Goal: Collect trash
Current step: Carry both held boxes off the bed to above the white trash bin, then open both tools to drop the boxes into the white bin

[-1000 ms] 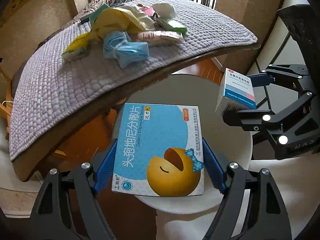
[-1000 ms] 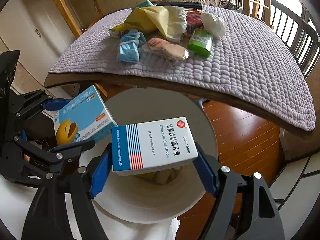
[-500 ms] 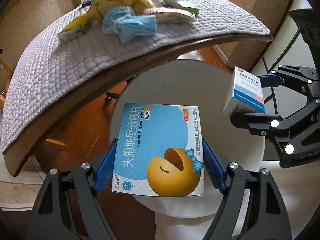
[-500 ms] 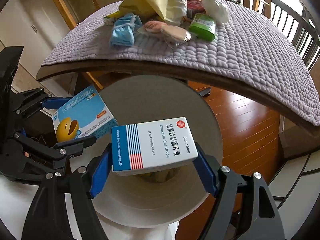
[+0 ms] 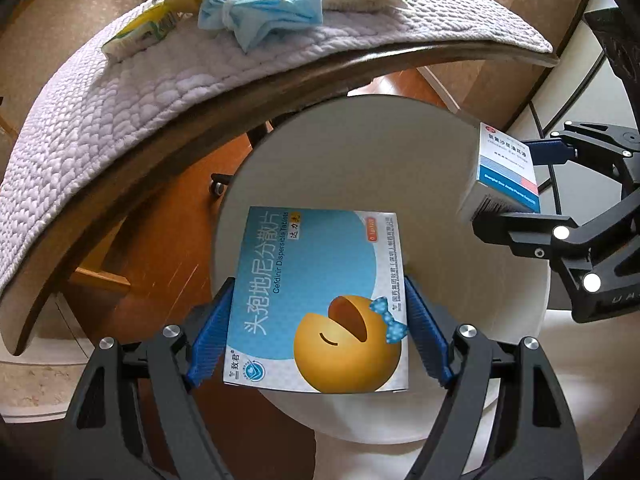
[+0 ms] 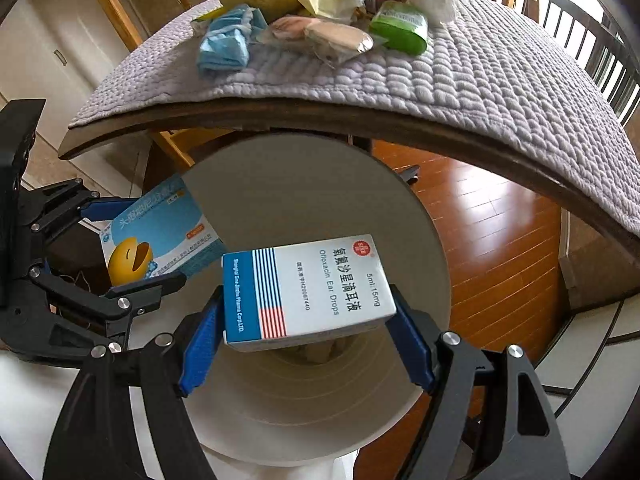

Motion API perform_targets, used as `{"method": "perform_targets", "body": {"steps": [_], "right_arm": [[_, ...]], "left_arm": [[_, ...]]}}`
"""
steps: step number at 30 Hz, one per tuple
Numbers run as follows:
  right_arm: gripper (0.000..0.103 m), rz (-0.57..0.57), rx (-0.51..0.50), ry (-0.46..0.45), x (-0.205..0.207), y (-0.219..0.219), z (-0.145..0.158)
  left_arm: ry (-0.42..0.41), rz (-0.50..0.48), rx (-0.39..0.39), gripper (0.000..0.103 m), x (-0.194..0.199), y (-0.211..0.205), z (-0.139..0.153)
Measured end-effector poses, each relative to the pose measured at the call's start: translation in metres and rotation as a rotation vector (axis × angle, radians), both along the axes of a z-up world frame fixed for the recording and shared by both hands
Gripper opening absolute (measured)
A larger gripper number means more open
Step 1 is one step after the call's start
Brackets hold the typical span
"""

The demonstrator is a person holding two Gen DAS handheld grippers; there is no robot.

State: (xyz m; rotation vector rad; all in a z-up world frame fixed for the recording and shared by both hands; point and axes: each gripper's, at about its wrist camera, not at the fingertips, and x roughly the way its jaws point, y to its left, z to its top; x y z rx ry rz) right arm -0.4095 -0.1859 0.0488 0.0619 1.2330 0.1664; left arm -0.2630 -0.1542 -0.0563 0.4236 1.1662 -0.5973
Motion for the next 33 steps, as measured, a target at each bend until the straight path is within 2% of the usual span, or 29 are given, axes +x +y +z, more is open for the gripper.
{"method": "perform_targets", "body": {"steps": [15, 16, 18, 21, 25, 29, 32, 33], "right_arm": [[0.076, -0.039, 0.019, 0.02, -0.002, -0.006, -0.016], [0.077, -0.046, 0.028, 0.021, -0.002, -0.008, -0.016], [0.088, -0.062, 0.036, 0.02, -0.004, -0.014, -0.016], [0.089, -0.072, 0.049, 0.01, -0.002, -0.023, -0.009], [0.089, -0.078, 0.042, -0.003, 0.002, -0.027, 0.003], [0.097, -0.107, -0.013, -0.078, 0.002, -0.033, 0.026], [0.099, -0.138, -0.053, -0.174, 0.004, -0.035, 0.054], [0.099, -0.158, -0.072, -0.214, 0.006, -0.036, 0.065]], "left_arm": [[0.019, -0.008, 0.005, 0.082, 0.003, -0.003, -0.011], [0.019, -0.007, 0.006, 0.083, 0.003, -0.002, -0.011], [0.017, -0.007, 0.003, 0.09, 0.001, -0.003, -0.012], [0.004, -0.018, -0.006, 0.095, -0.002, -0.005, -0.009], [-0.017, -0.023, -0.003, 0.096, -0.003, -0.002, -0.002], [-0.07, -0.033, -0.044, 0.096, -0.009, 0.002, 0.022], [-0.166, -0.039, -0.098, 0.102, -0.012, 0.007, 0.053], [-0.225, -0.032, -0.124, 0.102, -0.012, 0.009, 0.067]]}}
